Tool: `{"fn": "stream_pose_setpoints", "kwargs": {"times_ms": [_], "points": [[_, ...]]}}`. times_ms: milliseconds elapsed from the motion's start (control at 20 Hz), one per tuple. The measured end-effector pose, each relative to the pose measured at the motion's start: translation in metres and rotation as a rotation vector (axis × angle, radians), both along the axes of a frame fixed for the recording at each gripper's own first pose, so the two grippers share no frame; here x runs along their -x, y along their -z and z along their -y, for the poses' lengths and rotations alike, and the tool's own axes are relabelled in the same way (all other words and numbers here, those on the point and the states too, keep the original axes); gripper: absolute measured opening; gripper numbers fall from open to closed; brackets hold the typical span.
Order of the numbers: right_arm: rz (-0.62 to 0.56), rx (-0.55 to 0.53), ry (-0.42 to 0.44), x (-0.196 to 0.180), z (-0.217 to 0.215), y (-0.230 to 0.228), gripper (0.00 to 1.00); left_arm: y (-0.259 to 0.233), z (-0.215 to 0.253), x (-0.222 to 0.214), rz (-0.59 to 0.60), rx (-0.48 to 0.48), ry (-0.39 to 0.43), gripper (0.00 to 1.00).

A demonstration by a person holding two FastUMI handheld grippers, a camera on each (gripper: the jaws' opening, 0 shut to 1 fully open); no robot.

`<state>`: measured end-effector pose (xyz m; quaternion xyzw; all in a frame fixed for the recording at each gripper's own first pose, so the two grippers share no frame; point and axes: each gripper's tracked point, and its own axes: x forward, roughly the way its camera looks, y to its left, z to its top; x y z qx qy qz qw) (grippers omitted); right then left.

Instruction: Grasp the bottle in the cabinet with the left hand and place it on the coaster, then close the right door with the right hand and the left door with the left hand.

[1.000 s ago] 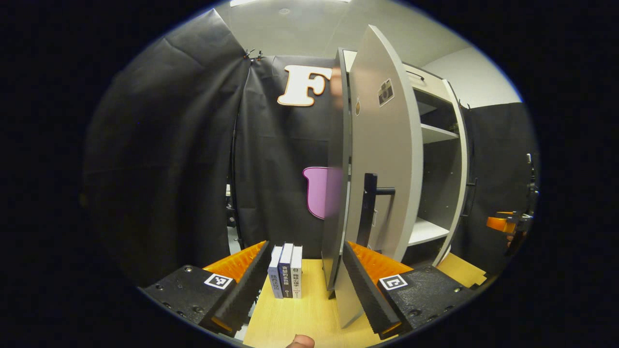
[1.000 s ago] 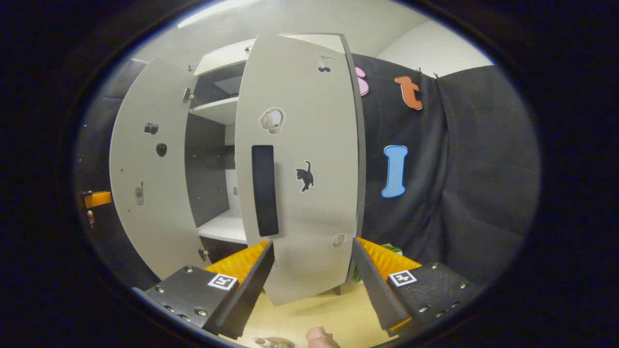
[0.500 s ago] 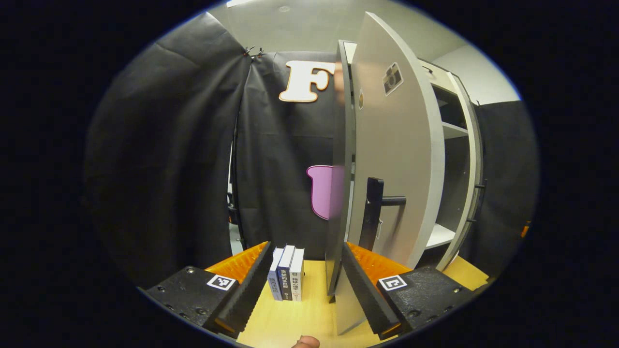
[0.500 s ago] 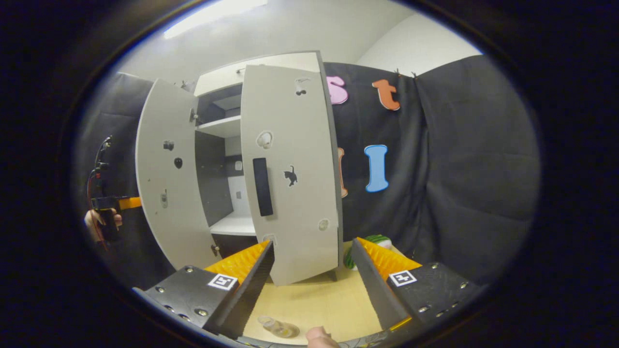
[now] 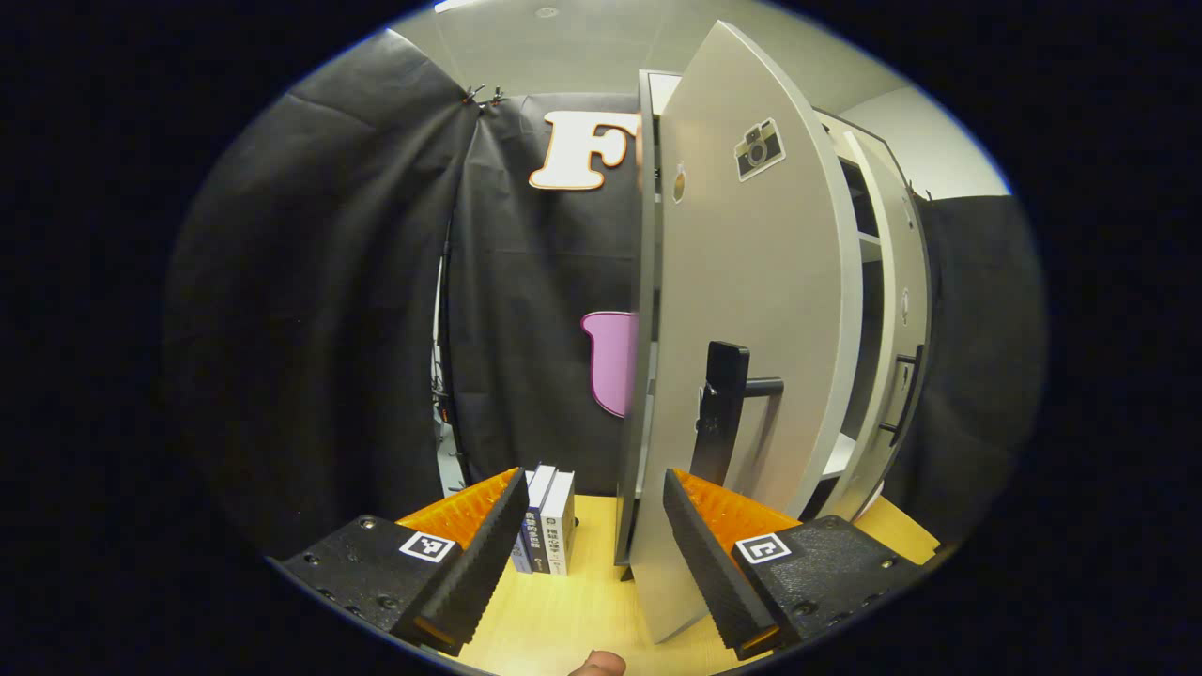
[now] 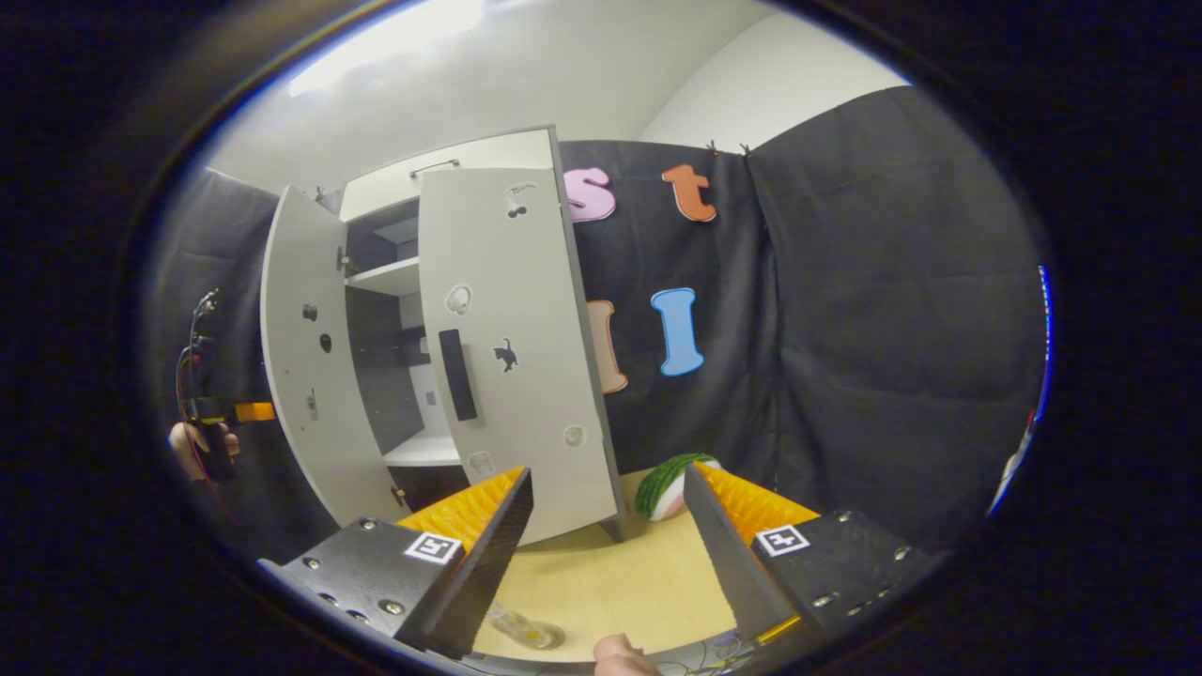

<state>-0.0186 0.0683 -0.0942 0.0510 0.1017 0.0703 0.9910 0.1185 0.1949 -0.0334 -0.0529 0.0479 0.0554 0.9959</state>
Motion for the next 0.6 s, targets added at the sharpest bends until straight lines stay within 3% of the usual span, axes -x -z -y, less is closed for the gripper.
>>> {"fn": "stream_pose_setpoints", "kwargs": {"times_ms": [150,200,300,350,600], "points": [[-0.024,-0.006,-0.002,0.006,0.006,0.011,0.98,0.001,0.022,-0.003,-0.018,0.011,0.021,0.93],[-0.031,0.004,0.001,0.006,0.009,0.015,0.98,0.001,0.03,-0.005,-0.019,0.009,0.029,0.89],[-0.023,0.022,0.004,0.003,0.013,0.011,0.98,-0.002,0.035,-0.008,-0.011,0.003,0.02,0.98],[-0.017,0.022,0.002,0.003,0.013,0.009,0.98,-0.003,0.037,-0.01,-0.008,0.002,0.02,0.93],[0.005,0.03,0.008,-0.004,0.018,0.001,0.99,-0.003,0.058,-0.02,-0.004,0.016,0.048,0.93]]}}
